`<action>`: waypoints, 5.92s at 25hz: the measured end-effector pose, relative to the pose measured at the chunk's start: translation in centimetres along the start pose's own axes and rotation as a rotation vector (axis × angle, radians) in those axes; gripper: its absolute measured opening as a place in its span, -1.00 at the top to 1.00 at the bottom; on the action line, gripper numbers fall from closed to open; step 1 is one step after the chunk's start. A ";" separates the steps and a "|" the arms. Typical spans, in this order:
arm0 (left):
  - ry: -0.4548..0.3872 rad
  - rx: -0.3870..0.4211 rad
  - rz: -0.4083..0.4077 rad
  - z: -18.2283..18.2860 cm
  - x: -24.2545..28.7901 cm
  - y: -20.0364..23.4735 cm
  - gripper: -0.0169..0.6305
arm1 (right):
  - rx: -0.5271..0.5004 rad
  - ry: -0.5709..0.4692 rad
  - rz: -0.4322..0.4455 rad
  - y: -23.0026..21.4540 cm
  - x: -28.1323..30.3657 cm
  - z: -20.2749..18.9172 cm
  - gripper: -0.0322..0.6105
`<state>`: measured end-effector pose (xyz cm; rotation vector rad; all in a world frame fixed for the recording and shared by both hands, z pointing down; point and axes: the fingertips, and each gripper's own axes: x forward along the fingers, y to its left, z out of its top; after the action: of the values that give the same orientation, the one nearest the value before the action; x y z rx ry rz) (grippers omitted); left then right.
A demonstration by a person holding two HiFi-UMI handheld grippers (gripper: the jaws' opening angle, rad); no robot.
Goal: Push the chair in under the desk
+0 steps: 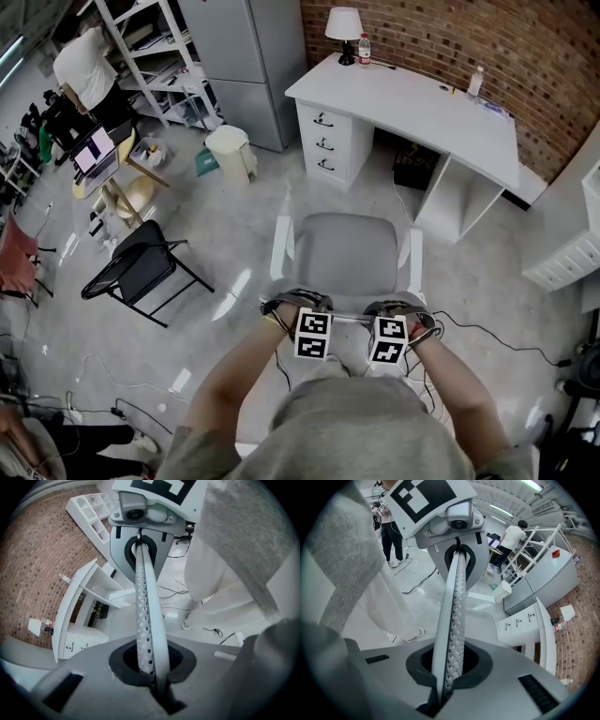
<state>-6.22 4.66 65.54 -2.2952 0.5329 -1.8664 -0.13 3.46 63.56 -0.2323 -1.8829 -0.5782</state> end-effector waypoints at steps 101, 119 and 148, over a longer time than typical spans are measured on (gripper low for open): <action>-0.086 0.280 -0.055 -6.1 8.6 28.4 0.89 | 0.262 0.100 -0.125 -27.1 7.1 -5.8 0.87; -0.102 0.325 -0.044 -5.8 10.5 33.5 0.89 | 0.296 0.116 -0.140 -31.5 7.9 -8.1 0.87; -0.117 0.363 -0.028 -4.9 12.4 39.1 0.89 | 0.309 0.135 -0.171 -36.5 8.4 -11.2 0.87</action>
<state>-16.11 -35.42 65.43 -2.1575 0.1321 -1.6632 -9.57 -34.48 64.24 0.1677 -1.8414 -0.3980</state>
